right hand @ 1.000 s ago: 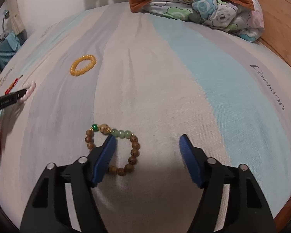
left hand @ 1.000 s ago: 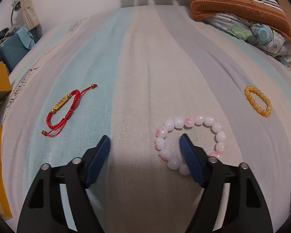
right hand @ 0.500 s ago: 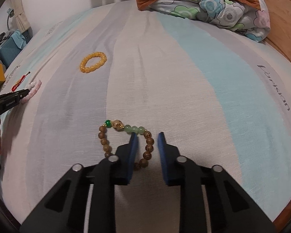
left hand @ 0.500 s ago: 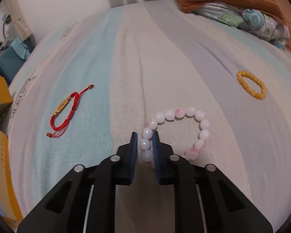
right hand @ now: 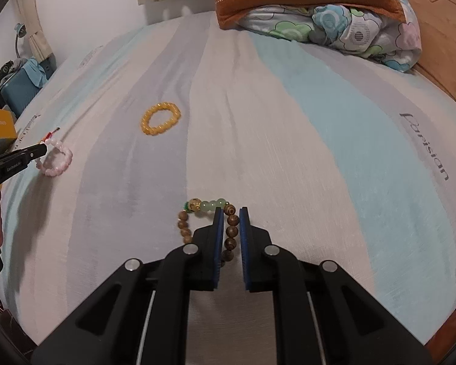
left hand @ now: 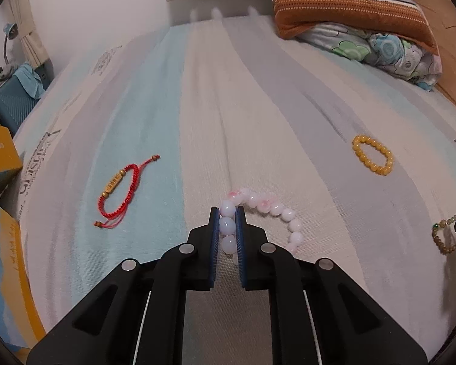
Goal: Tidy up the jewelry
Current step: 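Grasp the pink-white bead bracelet with the left tool while the right tool grasps the brown-green bracelet, then carry the pink-white and brown-green bracelets with both tools over the white box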
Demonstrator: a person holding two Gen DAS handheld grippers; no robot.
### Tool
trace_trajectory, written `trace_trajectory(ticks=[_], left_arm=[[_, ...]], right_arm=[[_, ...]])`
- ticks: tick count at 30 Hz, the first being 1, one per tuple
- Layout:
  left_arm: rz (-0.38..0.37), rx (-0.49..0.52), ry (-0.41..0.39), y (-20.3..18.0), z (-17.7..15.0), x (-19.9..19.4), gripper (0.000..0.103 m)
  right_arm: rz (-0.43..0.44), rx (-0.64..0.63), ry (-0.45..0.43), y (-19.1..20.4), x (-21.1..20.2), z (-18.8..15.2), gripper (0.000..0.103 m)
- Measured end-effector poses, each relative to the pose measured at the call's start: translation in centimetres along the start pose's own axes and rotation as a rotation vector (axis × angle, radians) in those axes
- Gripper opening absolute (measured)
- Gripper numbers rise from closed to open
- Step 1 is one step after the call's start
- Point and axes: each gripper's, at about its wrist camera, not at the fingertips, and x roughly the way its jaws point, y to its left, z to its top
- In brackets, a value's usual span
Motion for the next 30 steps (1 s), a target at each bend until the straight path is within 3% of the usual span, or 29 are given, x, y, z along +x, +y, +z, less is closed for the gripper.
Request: trace_trajectory(ticks=[23,28,30], left_arm=[[-0.044,-0.023,-0.051,1.6,1.1,-7.1,0.009],[-0.048,-0.026,-0.056,2.2,1.1,-8.5,0.009],[-0.05,-0.025,-0.056,2.3,1.0,-8.7,0.009]], right_arm=[[0.016,-0.021,-0.087,2.9,-5.9,2.8,0.007],[-0.026,-0.01,-0.036,2.2,-4.9,3.0,0.008],[-0.036,0.022,0.006,1.0,-3.5,2.7,0.025]])
